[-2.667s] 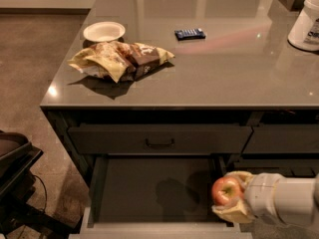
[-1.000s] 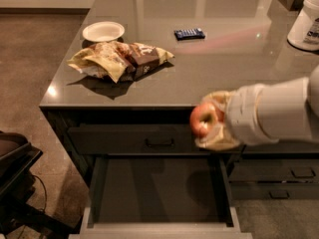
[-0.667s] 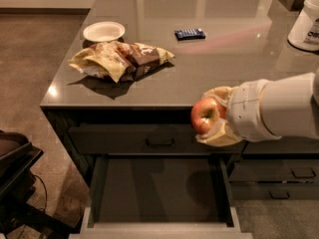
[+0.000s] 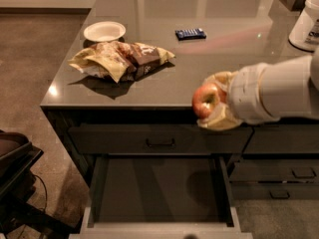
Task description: Pick apple from middle drawer and place on counter
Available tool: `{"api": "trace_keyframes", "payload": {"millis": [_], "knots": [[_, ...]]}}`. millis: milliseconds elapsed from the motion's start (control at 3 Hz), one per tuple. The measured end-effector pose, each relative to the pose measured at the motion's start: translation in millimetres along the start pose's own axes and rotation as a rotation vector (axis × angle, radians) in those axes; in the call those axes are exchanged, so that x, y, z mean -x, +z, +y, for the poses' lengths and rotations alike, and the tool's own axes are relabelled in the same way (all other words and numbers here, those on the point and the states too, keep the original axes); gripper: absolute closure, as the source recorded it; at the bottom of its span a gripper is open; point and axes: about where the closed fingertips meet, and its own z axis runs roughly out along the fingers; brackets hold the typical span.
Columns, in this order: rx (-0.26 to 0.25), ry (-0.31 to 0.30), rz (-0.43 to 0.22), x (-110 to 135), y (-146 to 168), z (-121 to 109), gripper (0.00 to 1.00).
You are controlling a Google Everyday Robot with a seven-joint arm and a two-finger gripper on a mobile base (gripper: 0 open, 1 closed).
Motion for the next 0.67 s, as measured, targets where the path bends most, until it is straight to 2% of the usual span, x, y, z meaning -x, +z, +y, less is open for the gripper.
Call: {"api": "trace_keyframes", "payload": {"millis": [333,667], "knots": [[-0.018,-0.044,-0.019,2,14,-46,1.0],[0.008,-0.065,-0.046,2,42,-76,1.0]]}}
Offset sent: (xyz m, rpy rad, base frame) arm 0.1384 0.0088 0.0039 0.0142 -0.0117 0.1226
